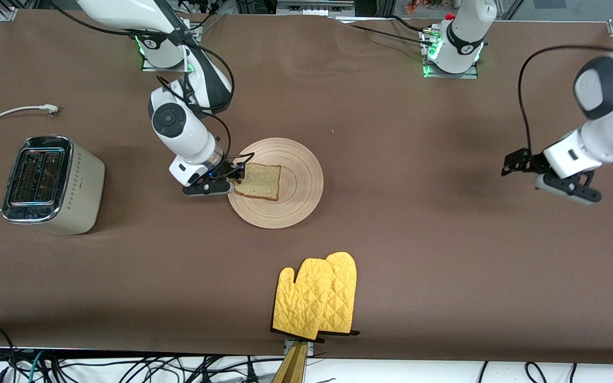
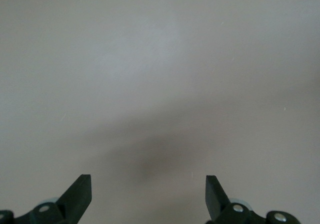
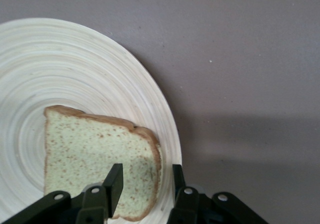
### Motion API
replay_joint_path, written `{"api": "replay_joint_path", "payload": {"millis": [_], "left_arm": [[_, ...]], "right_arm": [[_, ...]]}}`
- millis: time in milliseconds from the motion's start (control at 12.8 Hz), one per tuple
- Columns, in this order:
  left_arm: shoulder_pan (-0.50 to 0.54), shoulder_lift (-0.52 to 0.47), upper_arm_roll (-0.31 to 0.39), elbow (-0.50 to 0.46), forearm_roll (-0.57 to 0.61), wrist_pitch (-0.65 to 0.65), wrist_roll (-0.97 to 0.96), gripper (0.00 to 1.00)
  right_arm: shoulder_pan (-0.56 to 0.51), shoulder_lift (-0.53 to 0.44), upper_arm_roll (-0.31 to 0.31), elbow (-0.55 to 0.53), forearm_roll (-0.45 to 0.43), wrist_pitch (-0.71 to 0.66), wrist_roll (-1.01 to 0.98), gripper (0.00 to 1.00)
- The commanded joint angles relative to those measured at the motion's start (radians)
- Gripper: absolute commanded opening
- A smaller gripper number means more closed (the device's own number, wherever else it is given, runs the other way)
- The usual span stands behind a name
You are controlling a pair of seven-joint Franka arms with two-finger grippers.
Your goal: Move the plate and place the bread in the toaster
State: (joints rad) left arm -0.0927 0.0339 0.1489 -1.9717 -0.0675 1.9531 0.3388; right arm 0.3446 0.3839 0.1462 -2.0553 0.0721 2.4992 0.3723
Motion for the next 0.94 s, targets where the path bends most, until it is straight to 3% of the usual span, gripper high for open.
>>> {"api": "replay_joint_path", "payload": {"millis": [0,156,390,546,780,858], "left_arm": [[-0.005,-0.104,-0.035,-0.004,0.086,-0.080,-0.151,1.00],[-0.001,-0.135,-0.061,0.025,0.086,-0.150,-0.210,1.00],[0.053,-0.106,-0.149,0.158,0.086,-0.311,-0.300,1.00],[0.108,-0.072,-0.216,0.226,0.086,-0.347,-0.313,1.00],[0.110,-0.051,-0.233,0.263,0.086,-0.371,-0.336,1.00],[0.108,-0.042,-0.235,0.310,0.086,-0.411,-0.334,1.00]], "right_arm": [[-0.006,0.019,-0.005,-0.017,-0.005,0.039,-0.024,0.47],[-0.004,0.026,-0.005,-0.017,-0.003,0.056,-0.023,0.45],[0.004,0.029,-0.004,-0.016,-0.005,0.067,-0.023,0.40],[0.007,0.050,-0.004,-0.017,-0.005,0.099,-0.023,0.40],[0.008,0.072,-0.004,-0.017,-0.005,0.121,-0.023,0.39],[0.008,0.082,-0.002,-0.017,-0.005,0.131,-0.023,0.26]]}}
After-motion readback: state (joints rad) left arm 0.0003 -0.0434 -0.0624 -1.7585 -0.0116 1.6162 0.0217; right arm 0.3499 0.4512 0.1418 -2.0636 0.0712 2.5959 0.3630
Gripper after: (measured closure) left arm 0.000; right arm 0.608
